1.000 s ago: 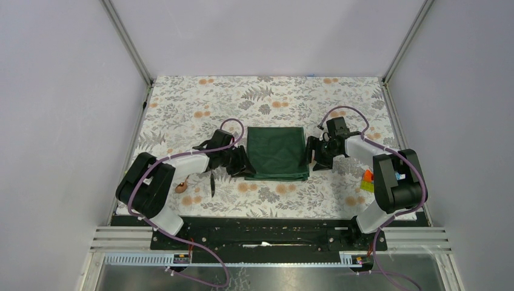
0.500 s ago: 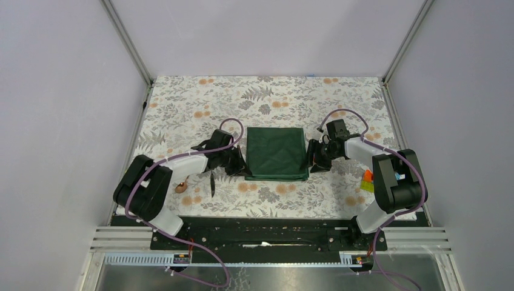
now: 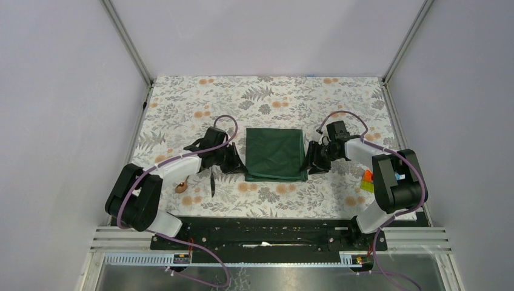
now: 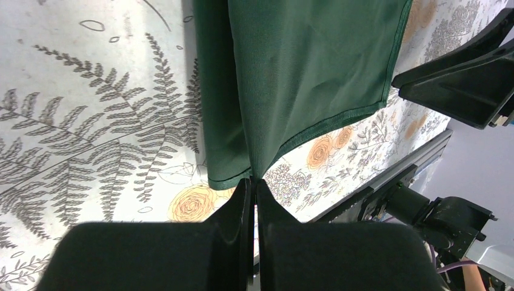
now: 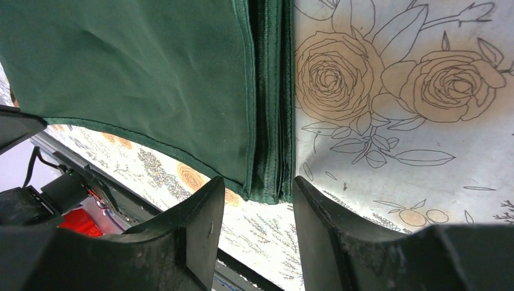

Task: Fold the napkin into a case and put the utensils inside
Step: Smooth out the square-folded napkin at the center of the board.

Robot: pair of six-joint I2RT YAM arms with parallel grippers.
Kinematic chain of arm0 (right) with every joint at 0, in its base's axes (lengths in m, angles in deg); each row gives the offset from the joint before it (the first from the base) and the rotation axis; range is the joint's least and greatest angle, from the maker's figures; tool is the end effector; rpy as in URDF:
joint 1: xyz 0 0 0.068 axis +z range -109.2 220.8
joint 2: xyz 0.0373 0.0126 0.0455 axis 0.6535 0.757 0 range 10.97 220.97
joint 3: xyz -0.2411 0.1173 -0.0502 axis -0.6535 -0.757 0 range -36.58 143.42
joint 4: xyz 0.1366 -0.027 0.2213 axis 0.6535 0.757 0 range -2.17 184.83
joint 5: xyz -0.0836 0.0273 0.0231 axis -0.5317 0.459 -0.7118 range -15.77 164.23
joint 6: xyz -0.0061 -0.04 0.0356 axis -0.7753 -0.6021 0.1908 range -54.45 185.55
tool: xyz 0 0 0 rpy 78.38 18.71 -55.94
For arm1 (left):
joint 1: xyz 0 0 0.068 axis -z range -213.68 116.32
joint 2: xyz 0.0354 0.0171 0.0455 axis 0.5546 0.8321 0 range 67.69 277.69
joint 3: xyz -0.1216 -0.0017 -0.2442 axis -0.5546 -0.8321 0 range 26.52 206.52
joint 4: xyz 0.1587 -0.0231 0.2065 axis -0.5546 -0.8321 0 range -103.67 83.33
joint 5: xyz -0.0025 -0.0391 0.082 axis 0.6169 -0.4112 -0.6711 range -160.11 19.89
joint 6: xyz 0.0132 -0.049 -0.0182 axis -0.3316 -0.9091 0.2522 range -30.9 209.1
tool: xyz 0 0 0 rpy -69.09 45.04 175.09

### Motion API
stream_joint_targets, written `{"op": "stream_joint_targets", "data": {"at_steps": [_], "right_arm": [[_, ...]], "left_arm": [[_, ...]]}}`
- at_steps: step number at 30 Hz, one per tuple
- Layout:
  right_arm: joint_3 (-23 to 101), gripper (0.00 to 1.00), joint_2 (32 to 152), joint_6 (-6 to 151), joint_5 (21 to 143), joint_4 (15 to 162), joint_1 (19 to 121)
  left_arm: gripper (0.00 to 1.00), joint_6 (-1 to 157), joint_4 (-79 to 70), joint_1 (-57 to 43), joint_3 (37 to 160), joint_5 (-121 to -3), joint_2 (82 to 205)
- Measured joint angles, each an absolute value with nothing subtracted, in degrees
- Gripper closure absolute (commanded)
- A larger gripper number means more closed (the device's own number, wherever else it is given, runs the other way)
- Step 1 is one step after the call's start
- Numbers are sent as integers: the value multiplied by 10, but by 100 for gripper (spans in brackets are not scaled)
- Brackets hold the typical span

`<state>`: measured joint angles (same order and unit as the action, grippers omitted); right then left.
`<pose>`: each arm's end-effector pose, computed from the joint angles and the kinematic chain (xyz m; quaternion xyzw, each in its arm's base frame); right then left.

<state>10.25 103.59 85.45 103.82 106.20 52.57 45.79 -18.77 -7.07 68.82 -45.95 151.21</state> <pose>0.2821 0.0767 0.1491 0.0099 0.9441 0.2984 0.1401 0.2417 -0.1375 0.1742 -0.0696 0.9279 -0.3392 0.1384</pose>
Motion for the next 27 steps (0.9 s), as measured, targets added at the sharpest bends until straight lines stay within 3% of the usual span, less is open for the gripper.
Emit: {"op": "stream_joint_targets", "data": {"at_steps": [11,17,27], "right_arm": [[96,52,1022,860,1043,1059,526],[94,63,1009,876,1076,1049,526],[75,59,1021,908,1103,1015,527]], "left_arm": [[99,465,-200,-86,680,-460,1510],[96,466,-197,-88,668,-454,1510],[94,459,-172,-88,653,-445,1510]]}}
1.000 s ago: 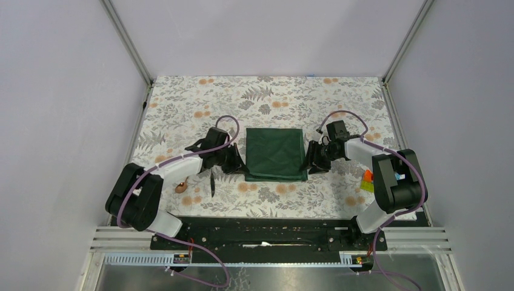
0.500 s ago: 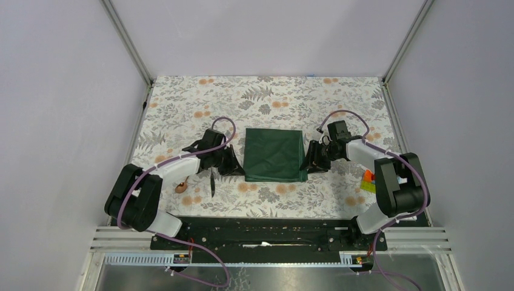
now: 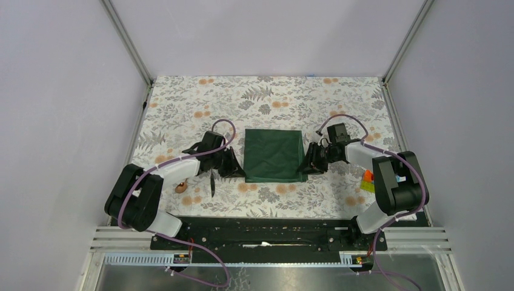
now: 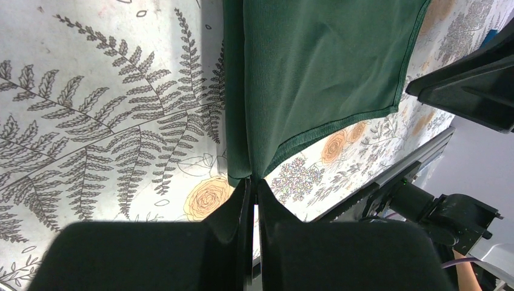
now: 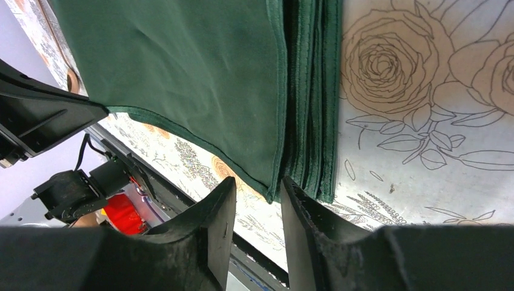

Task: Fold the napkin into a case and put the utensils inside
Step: Smooth out the square-folded napkin at the center of the board.

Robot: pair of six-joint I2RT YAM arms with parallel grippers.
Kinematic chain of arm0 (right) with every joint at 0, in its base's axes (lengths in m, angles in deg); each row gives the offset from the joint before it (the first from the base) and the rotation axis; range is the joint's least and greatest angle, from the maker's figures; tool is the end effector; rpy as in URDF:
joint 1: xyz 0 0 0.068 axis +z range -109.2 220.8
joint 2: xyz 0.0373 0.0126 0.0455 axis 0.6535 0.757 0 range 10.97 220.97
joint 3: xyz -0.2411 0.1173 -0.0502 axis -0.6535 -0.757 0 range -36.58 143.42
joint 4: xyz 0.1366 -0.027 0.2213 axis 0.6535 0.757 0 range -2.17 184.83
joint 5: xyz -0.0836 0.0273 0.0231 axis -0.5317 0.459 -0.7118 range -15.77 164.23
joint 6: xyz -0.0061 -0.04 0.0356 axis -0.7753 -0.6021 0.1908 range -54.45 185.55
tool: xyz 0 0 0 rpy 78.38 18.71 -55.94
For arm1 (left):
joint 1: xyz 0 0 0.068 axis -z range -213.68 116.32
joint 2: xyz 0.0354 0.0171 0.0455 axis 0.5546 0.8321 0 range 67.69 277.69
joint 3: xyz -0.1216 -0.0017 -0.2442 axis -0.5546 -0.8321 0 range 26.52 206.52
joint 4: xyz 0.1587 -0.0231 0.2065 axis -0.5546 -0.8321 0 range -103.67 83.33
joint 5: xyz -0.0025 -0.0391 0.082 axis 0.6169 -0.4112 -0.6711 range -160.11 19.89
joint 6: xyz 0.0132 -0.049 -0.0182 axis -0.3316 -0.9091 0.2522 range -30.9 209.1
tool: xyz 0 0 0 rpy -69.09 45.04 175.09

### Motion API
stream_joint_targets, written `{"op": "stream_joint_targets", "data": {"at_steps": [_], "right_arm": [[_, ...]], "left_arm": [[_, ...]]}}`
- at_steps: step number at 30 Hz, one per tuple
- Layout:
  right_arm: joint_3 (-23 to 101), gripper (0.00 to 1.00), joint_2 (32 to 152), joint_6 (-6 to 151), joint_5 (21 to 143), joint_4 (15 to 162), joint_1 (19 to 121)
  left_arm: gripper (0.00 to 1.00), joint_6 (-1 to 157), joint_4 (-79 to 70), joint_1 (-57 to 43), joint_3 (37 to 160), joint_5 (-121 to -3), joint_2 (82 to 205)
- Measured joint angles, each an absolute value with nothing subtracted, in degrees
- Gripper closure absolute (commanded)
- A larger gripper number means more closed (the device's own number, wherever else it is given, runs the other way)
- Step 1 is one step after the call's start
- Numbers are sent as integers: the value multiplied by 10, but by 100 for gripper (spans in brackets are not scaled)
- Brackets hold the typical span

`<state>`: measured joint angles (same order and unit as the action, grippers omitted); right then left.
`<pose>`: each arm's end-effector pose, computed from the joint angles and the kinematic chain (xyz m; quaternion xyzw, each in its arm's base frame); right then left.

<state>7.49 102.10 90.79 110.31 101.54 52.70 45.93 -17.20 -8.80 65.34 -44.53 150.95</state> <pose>0.2759 0.0796 0.1494 0.0293 0.9229 0.3604 0.1320 0.2356 -0.1263 0.1602 -0.0820 0.9287 -0.3392 0.1251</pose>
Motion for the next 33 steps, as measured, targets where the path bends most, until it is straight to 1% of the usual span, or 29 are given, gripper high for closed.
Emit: {"op": "stream_joint_targets", "data": {"at_steps": [5,9,13,16,20,22,23,26,29,33], "right_arm": [[57,58,1029,914,1110,1005,528],[49,63,1030,918,1114,998,529],[47,65,1031,923,1117,988,531],[45,62,1031,925,1119,984,532],[43,62,1034,928,1125,976,532],[42,66,1037,930,1126,973,533],[40,69,1037,931,1128,972,533],[38,82,1037,934,1129,971,535],[37,91,1037,938,1129,972,535],[37,99,1028,939,1126,981,536]], "left_arm": [[94,456,-164,-88,648,-442,1510],[93,456,-160,-88,644,-439,1511],[94,456,-159,-88,643,-437,1511],[94,456,-159,-88,643,-437,1511],[94,455,-159,-88,643,-437,1511],[93,456,-159,-88,643,-437,1511],[90,456,-159,-88,643,-437,1511],[84,456,-158,-88,643,-437,1511],[74,456,-158,-88,643,-437,1511],[61,459,-162,-88,643,-438,1511]]}}
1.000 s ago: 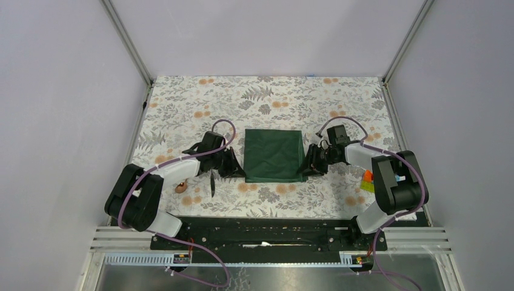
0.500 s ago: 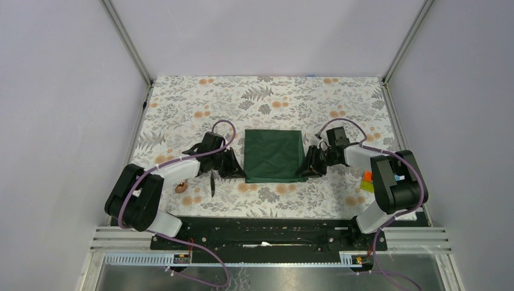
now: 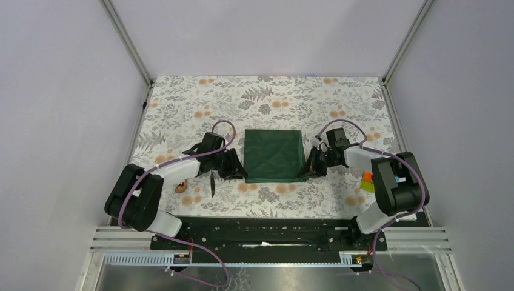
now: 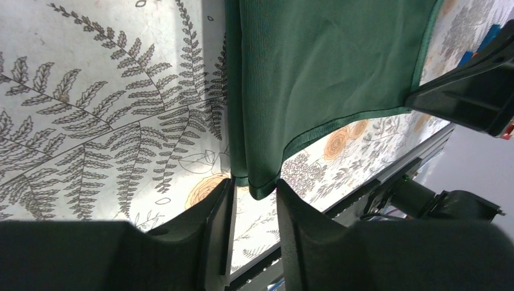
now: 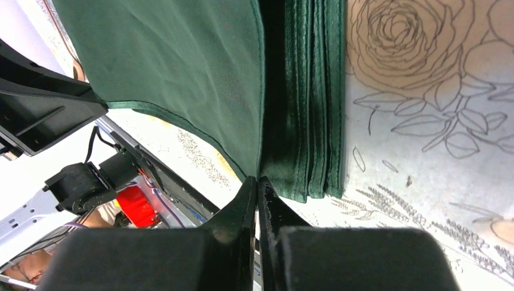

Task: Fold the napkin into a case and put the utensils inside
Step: Smooth out the square-folded napkin at the center of the board.

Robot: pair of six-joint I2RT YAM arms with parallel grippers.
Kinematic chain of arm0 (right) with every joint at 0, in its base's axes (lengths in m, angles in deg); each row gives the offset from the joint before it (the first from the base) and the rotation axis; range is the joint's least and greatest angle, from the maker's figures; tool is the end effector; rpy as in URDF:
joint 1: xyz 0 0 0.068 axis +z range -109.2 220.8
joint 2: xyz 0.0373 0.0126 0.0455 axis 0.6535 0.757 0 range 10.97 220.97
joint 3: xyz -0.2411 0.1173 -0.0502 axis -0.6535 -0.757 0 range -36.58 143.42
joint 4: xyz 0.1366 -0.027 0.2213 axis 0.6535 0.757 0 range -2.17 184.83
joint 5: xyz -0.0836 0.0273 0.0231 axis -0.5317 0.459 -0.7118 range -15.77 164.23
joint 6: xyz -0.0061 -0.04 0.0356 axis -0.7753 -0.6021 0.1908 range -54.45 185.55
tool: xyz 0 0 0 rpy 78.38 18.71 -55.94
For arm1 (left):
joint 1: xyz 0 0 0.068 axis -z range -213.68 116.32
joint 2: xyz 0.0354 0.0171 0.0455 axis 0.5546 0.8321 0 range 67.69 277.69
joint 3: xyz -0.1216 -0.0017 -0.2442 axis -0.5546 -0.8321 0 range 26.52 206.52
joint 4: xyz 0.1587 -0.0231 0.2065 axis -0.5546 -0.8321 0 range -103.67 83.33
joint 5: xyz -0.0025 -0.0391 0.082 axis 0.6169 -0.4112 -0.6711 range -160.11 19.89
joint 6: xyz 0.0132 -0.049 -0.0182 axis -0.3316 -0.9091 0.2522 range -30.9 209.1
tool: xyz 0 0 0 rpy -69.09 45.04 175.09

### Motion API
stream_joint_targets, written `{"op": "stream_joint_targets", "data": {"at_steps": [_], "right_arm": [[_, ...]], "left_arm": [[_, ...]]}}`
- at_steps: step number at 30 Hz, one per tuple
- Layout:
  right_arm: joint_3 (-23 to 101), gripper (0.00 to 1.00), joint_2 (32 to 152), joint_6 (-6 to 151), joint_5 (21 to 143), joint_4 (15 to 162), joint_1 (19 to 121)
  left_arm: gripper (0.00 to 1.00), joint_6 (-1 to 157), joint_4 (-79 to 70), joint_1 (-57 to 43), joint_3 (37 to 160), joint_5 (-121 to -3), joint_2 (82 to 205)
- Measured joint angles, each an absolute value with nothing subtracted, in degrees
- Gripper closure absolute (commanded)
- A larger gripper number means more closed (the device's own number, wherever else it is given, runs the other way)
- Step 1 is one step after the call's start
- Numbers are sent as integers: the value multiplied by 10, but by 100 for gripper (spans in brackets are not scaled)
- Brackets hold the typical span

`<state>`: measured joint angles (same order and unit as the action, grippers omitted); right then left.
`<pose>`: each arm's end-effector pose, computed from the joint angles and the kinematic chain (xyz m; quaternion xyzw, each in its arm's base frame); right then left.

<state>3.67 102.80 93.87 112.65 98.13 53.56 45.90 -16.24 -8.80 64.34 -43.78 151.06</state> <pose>0.2641 0.0825 0.1329 0.0448 0.9184 0.3793 0.1029 0.2333 -0.1257 0.1561 -0.0805 0.9280 -0.3435 0.1202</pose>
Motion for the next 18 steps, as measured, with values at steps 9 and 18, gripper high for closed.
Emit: {"op": "stream_joint_targets", "data": {"at_steps": [9,18], "right_arm": [[37,100,994,925,1097,1022,536],[37,100,992,918,1071,1043,536]], "left_arm": [[50,469,-189,-88,644,-444,1495],[47,473,-219,-87,678,-441,1468]]}}
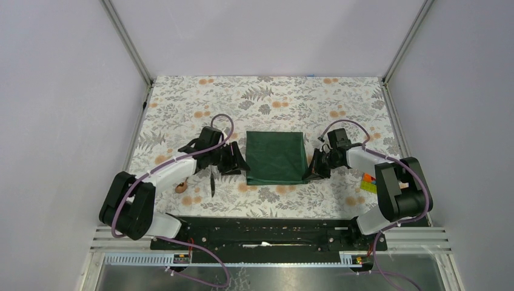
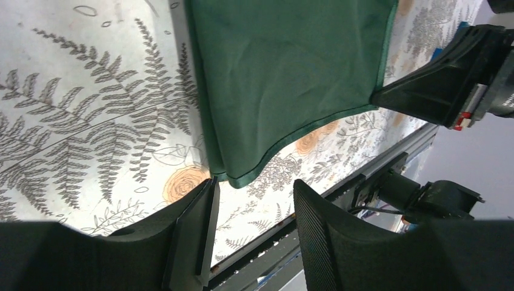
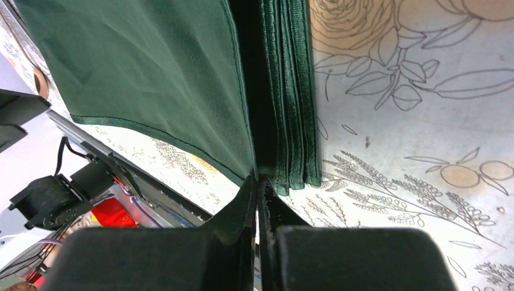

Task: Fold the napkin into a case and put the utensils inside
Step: Smooth out the square-folded napkin at the center of the board.

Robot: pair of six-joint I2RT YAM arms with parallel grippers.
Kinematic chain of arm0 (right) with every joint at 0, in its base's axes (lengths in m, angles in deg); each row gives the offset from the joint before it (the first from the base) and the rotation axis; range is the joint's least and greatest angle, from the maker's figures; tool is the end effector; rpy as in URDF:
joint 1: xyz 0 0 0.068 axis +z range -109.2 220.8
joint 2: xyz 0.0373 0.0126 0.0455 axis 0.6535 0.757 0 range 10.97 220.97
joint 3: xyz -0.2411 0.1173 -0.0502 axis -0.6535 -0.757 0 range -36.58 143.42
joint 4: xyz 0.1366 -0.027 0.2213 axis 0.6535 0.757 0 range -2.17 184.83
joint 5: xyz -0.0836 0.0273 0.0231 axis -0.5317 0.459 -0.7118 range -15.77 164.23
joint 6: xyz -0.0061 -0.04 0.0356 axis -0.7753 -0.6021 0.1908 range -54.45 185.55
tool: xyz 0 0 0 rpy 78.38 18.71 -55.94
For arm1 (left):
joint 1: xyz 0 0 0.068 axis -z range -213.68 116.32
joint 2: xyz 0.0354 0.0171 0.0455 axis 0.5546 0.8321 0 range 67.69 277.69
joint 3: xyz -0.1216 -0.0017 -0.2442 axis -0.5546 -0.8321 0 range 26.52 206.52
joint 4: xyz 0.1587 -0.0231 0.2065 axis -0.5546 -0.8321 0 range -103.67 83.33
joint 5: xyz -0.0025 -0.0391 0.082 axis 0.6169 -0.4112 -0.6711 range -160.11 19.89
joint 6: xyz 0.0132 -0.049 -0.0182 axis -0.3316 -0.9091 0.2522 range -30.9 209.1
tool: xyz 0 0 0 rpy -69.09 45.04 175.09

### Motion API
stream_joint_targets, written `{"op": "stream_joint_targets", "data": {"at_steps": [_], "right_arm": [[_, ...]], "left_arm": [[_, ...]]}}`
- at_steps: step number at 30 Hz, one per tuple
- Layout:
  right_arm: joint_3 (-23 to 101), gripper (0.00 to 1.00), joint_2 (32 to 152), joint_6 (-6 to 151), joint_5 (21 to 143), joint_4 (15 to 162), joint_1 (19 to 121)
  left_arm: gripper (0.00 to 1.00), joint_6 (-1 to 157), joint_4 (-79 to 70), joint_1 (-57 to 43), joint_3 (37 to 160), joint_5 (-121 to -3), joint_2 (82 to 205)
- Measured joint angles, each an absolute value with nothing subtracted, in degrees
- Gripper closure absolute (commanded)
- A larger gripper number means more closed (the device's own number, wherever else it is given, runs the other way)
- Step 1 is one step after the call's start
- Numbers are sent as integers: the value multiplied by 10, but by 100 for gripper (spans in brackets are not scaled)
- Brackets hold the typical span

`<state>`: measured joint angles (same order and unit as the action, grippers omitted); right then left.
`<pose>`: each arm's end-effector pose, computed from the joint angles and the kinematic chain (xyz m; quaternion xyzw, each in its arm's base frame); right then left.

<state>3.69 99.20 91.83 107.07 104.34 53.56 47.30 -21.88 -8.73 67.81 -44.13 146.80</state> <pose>0.2546 0.0775 0.1419 0.0481 0.9364 0.3306 0.1077 0.2329 -0.1257 0.1853 -0.0649 0.9246 -0.3480 0.1408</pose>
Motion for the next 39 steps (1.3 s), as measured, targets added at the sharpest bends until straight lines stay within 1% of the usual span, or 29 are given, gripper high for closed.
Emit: {"op": "stream_joint_targets", "data": {"at_steps": [10,20,28,39], "right_arm": [[37,100,975,913,1041,1065,536],[37,100,971,910,1006,1090,536],[38,100,952,907,985,1109,536],[44,100,950,904,973,1116,536]], "left_arm": [[50,470,-197,-55,703,-427,1502],[50,465,-174,-34,704,-420,1529],[48,461,-169,-27,704,-418,1533],[49,446,-139,2,703,-414,1544]]}}
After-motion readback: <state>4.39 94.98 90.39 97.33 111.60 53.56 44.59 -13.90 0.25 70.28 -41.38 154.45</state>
